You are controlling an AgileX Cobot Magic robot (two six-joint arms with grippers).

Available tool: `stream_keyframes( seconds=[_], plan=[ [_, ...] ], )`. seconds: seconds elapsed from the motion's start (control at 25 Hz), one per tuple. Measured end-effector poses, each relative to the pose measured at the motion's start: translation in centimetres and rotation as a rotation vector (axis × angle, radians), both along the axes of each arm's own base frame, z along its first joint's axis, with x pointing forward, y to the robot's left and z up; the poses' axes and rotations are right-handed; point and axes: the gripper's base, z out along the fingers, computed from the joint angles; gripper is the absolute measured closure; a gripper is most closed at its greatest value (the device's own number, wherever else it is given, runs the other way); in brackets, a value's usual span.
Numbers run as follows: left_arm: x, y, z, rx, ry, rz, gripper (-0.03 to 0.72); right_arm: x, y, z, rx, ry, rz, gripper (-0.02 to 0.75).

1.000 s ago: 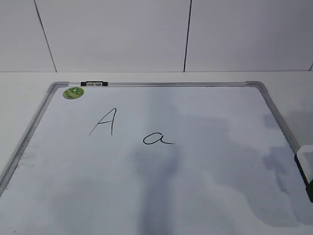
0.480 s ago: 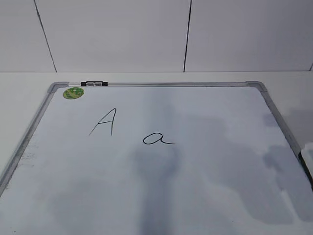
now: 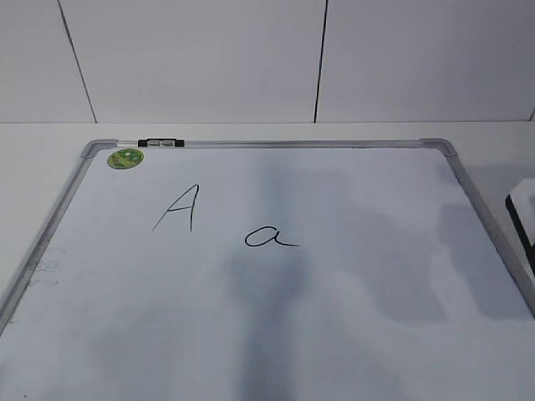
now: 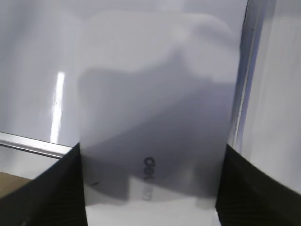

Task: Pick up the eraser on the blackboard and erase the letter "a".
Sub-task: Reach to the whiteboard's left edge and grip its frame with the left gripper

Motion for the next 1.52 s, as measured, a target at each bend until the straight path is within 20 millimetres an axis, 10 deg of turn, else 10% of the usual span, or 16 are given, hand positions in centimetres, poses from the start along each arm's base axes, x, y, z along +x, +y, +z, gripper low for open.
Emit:
stream_keyframes(
  seconds=[0.36,0.64,1.08,1.52],
  plan=[
    [1.8,-0.2,0.1,-0.025,0.106,-0.013,0.434,2.0,0.2,0.4,0.004,0.029,0.008,0.168],
    [5.7,-0.4,2.9,-0.11,-0.003,0.023,0.279,3.1,0.4,-0.5,0.013,0.073,0.022,0.168],
    [16.4,-0.4,2.7,-0.113,0.338,0.057,0.231,3.6,0.4,-1.0,0.013,0.08,0.022,0.168],
    [27.0,-0.6,-1.6,-0.079,0.656,0.053,0.244,3.7,0.4,-1.0,0.009,0.064,0.034,0.168]
  ],
)
